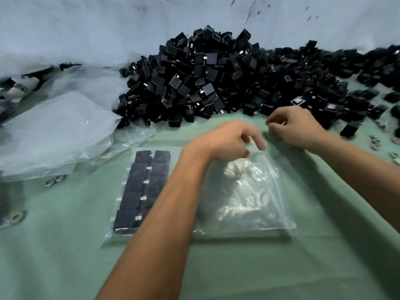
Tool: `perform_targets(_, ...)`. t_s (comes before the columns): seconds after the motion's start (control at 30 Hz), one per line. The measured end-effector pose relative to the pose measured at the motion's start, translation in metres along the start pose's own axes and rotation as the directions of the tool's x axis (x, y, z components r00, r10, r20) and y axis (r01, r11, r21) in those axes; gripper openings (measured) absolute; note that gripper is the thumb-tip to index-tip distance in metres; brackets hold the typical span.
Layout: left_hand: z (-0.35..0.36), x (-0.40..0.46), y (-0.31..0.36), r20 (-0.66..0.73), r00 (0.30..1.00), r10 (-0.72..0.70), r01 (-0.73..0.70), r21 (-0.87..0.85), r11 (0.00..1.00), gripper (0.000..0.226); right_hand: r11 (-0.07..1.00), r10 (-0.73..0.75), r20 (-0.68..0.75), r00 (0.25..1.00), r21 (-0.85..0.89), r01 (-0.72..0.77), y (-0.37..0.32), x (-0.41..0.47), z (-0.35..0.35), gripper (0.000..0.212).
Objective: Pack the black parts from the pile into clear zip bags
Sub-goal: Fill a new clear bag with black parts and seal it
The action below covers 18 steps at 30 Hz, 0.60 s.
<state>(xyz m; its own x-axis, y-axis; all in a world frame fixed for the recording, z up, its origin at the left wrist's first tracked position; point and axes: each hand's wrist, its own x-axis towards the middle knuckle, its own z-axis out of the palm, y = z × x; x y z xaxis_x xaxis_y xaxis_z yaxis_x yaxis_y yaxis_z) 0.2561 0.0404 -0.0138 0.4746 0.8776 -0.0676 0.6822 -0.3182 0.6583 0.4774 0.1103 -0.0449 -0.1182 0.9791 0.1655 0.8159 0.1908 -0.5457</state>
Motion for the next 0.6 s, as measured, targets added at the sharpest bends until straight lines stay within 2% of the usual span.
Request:
perform_targets(0.03,0.003,0.001,0.004,0.022,1.000,0.013,-0.014,0.033,0.999,0.048,0.989,-0.093,-0.024,0.995,-0.115,0.089,-0.003,0.007,0.005,0.012)
perform_targets(0.1,0.007,0.002,0.009,0.046,0.999,0.018,-0.022,0.076,0.997,0.064,0.923,-0.244,0.027,0.969,-0.301,0.240,-0.005,0.022,0.014,0.034)
perform_targets(0.17,0.008,0.002,0.011,0.058,0.998,0.013,-0.018,0.084,0.996,0.071,0.856,-0.283,0.122,0.951,-0.415,0.308,-0.007,0.034,0.022,0.054)
perform_targets(0.23,0.008,0.003,0.011,0.066,0.998,0.021,-0.028,0.106,0.994,0.070,0.802,-0.275,0.203,0.940,-0.491,0.341,-0.007,0.042,0.028,0.062)
perform_targets(0.3,0.006,0.003,0.009,0.068,0.997,0.032,-0.038,0.101,0.994,0.060,0.783,-0.274,0.208,0.939,-0.518,0.344,-0.006,0.045,0.030,0.061)
perform_targets(0.43,0.000,0.001,-0.001,0.035,0.998,0.042,-0.044,0.042,0.998,0.033,0.843,-0.218,0.098,0.971,-0.482,0.237,-0.010,0.043,0.027,0.043)
perform_targets(0.5,-0.004,-0.001,-0.005,0.037,0.999,0.019,-0.020,0.018,1.000,0.027,0.887,-0.167,0.066,0.984,-0.426,0.180,-0.009,0.038,0.022,0.038)
perform_targets(0.6,-0.009,-0.005,-0.008,0.045,0.999,0.000,0.000,0.002,1.000,0.023,0.910,-0.214,0.019,0.977,-0.359,0.207,-0.004,0.016,0.013,0.031)
